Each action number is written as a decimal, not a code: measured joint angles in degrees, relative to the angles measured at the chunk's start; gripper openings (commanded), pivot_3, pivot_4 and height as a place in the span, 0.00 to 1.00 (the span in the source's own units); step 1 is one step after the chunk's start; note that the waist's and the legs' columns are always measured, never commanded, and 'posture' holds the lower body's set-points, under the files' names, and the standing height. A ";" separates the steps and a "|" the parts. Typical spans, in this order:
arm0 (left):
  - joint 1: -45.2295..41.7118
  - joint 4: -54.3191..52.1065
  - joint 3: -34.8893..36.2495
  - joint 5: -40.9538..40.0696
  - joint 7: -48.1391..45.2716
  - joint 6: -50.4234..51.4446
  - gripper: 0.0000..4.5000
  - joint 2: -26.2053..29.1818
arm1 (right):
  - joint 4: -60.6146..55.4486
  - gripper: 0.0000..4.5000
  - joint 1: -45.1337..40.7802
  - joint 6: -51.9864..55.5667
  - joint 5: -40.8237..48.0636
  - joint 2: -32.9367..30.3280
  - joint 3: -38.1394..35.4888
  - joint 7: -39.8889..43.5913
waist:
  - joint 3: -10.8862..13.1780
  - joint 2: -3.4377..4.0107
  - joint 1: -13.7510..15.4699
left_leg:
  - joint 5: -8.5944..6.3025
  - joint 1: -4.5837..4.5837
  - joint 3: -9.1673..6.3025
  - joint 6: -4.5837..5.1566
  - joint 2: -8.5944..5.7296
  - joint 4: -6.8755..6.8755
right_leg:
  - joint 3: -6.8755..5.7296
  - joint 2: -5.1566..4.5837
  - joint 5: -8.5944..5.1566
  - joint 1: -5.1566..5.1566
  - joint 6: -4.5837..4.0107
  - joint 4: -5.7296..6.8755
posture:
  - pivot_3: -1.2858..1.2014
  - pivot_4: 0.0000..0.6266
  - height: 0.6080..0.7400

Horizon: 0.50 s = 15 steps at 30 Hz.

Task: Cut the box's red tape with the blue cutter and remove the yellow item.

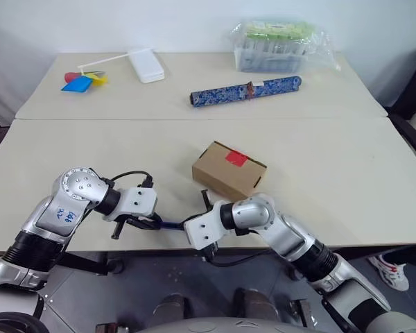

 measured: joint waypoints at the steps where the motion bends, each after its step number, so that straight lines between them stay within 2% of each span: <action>1: -0.02 0.00 0.00 0.08 0.00 0.01 0.10 -0.04 | 0.28 0.01 -0.12 -0.30 -0.23 0.22 0.10 -0.14 | -0.01 0.01 0.00 | 0.00 0.00 0.00 0.00 0.00 0.00 | 0.00 0.00 0.00 0.00 -0.01 0.00 | 0.52 0.24 1.00; 10: -0.37 0.81 0.00 0.15 0.05 -0.22 0.10 -0.37 | 1.21 0.01 -0.73 0.64 -0.55 1.43 -0.01 -0.50 | -0.03 0.03 0.08 | 0.04 0.03 0.00 -0.02 0.02 0.00 | 0.02 0.00 0.00 0.00 -0.05 0.05 | 0.52 0.24 1.00; 12: -0.34 1.08 0.23 0.12 0.19 -0.53 0.10 -0.48 | -0.14 0.01 -0.46 2.72 0.02 1.31 -1.15 -0.49 | -0.03 0.03 0.10 | 0.04 0.01 -0.01 -0.02 0.04 0.01 | 0.02 0.00 0.00 -0.01 -0.06 0.05 | 0.52 0.24 1.00; 15: 0.13 2.16 1.13 -0.47 1.34 -1.97 0.10 -0.51 | -6.53 0.01 0.57 10.32 4.85 1.06 -6.71 0.14 | -0.03 0.03 0.06 | 0.04 -0.02 -0.14 -0.02 0.09 0.01 | 0.03 0.00 0.01 -0.05 -0.08 0.04 | 0.52 0.24 1.00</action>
